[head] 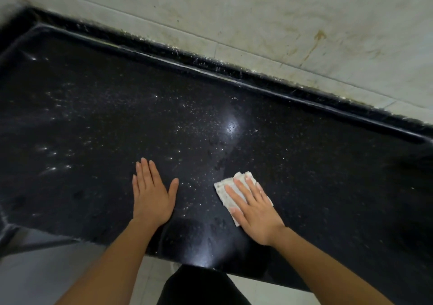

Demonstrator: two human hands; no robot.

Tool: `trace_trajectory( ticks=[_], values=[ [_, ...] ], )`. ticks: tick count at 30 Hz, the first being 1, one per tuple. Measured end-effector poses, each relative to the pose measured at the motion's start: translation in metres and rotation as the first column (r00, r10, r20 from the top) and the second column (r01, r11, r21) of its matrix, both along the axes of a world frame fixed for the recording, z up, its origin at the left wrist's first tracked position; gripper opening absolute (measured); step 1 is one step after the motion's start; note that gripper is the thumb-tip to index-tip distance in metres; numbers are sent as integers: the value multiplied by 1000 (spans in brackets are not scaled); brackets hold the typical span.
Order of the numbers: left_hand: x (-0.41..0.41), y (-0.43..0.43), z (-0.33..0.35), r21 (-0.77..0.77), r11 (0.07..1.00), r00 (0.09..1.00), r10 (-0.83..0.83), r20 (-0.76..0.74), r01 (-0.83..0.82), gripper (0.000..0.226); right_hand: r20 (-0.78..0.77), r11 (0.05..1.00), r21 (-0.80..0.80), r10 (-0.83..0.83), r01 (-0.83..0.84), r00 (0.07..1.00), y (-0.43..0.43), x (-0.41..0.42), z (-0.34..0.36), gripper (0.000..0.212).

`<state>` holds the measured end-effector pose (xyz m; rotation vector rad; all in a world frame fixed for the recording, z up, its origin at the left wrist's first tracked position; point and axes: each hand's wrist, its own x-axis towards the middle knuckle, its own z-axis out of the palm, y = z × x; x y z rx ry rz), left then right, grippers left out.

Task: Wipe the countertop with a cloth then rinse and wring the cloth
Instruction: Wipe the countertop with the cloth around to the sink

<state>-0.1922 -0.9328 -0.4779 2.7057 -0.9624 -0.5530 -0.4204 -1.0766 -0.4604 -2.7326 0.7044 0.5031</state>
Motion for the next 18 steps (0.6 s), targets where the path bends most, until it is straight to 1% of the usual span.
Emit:
trace_trajectory(
  ticks=[2, 3, 5, 7, 9, 11, 16, 18],
  values=[
    [0, 0, 0, 5, 1000, 1000, -4, -4, 4, 82, -3, 999, -15, 48, -48, 999, -8, -14, 1, 61],
    [0, 0, 0, 6, 1000, 1000, -6, -7, 6, 82, -15, 999, -22, 33, -34, 999, -13, -18, 1, 61],
    [0, 1, 0, 1, 1000, 1000, -5, -9, 5, 82, -23, 994, -58, -93, 92, 995, -24, -19, 0, 63],
    [1, 0, 0, 4, 1000, 1000, -1, -8, 1, 83, -19, 958, -99, -274, 270, 962, -44, -18, -2, 59],
    [1, -1, 1, 15, 1000, 1000, -4, -9, 4, 84, -25, 895, -91, -440, 437, 897, -72, -14, -3, 56],
    [1, -1, 2, 25, 1000, 1000, -2, -4, 2, 85, -26, 823, -64, -566, 564, 824, -104, -6, -1, 55],
    [1, -4, 0, 61, 998, 1000, 6, 0, -6, 84, -30, 715, -25, -699, 698, 715, -152, 33, 0, 58],
    [2, -5, 0, 80, 997, 1000, 6, 6, -6, 82, -22, 715, -22, -699, 698, 715, -158, 57, -1, 59]
  ],
)
